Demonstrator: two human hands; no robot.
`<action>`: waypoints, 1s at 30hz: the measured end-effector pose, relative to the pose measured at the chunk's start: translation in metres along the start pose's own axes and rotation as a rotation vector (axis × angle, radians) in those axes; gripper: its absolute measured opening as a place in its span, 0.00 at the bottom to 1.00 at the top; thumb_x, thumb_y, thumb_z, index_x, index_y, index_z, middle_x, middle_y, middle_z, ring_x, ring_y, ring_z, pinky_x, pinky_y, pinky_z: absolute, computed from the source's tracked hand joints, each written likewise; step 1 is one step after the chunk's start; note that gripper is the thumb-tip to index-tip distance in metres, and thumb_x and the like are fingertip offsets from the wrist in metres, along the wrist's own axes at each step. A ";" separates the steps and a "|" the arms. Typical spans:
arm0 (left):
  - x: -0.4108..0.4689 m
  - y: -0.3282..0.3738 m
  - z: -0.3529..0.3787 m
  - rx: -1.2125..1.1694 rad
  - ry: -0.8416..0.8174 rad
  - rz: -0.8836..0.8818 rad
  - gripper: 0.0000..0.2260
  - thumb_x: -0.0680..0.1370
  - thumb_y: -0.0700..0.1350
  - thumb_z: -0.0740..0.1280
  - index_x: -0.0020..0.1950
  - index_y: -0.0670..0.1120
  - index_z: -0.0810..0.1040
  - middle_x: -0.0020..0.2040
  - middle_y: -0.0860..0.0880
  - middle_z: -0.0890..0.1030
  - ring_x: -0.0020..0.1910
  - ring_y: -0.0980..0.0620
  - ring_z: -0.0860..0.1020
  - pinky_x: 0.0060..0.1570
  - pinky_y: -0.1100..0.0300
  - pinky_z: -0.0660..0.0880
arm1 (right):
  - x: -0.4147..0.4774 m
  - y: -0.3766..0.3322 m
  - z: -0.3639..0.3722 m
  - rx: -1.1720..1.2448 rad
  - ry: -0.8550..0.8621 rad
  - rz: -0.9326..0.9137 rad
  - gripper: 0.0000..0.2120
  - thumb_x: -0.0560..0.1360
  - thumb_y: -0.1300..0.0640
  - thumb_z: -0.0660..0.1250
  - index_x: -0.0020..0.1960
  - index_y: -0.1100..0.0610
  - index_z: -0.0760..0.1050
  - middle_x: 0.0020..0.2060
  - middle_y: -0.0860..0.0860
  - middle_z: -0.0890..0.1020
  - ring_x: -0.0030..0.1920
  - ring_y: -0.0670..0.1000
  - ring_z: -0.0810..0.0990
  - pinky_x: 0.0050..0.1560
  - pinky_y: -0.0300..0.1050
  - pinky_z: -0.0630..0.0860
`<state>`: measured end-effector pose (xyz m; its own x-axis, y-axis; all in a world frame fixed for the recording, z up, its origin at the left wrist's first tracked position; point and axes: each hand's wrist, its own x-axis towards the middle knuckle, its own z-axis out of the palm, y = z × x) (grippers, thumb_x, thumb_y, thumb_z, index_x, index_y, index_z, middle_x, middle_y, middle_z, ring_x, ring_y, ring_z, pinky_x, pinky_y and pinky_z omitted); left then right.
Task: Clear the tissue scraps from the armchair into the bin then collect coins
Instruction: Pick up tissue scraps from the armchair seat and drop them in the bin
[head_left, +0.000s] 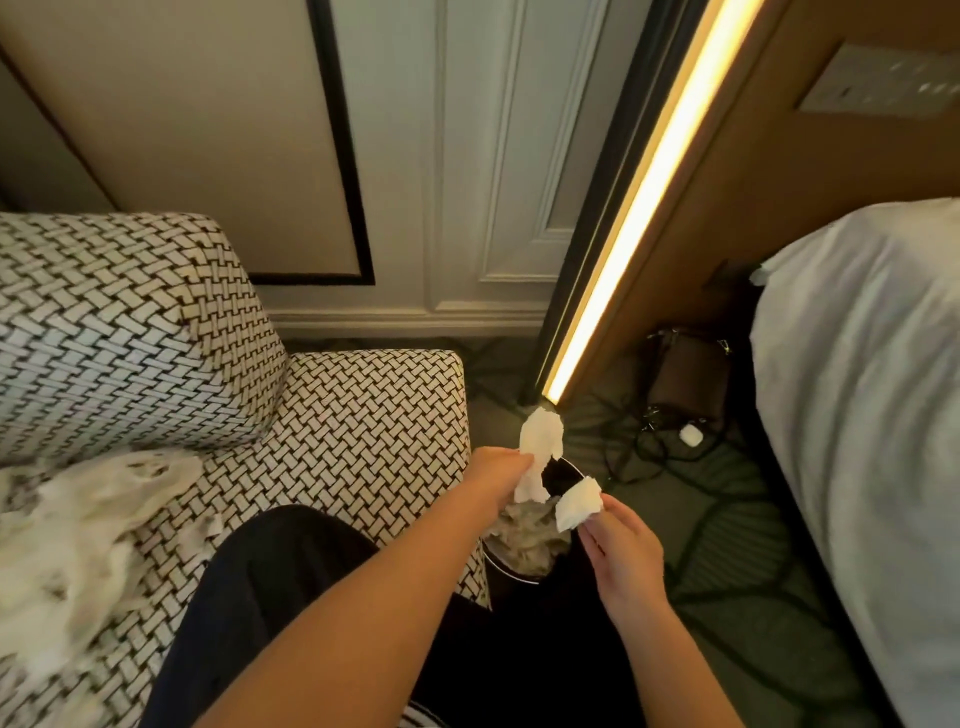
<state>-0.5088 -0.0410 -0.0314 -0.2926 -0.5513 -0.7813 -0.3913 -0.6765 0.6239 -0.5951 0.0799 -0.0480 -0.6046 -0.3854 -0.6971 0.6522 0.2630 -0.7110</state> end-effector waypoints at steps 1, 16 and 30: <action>-0.001 0.000 0.002 0.023 -0.022 0.014 0.16 0.77 0.43 0.65 0.65 0.42 0.74 0.61 0.42 0.77 0.59 0.45 0.76 0.57 0.53 0.74 | 0.001 0.000 -0.001 0.008 0.001 0.011 0.17 0.75 0.68 0.65 0.63 0.62 0.73 0.59 0.58 0.78 0.59 0.54 0.77 0.57 0.45 0.74; -0.014 -0.006 0.003 0.165 -0.110 0.094 0.19 0.80 0.46 0.61 0.71 0.48 0.69 0.67 0.46 0.72 0.61 0.48 0.72 0.57 0.55 0.69 | 0.002 -0.009 0.002 0.036 -0.026 0.111 0.19 0.79 0.64 0.61 0.69 0.63 0.68 0.66 0.59 0.73 0.66 0.56 0.72 0.66 0.49 0.67; -0.055 -0.006 -0.048 0.080 -0.104 0.229 0.15 0.80 0.48 0.59 0.66 0.48 0.72 0.57 0.51 0.78 0.56 0.52 0.76 0.53 0.58 0.70 | -0.029 -0.013 0.035 -0.210 -0.220 0.013 0.15 0.78 0.58 0.63 0.64 0.59 0.72 0.61 0.57 0.77 0.60 0.55 0.76 0.62 0.48 0.71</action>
<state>-0.4486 -0.0293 0.0089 -0.4680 -0.6296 -0.6201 -0.3711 -0.4968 0.7845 -0.5700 0.0568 -0.0152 -0.4683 -0.5573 -0.6857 0.5365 0.4372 -0.7218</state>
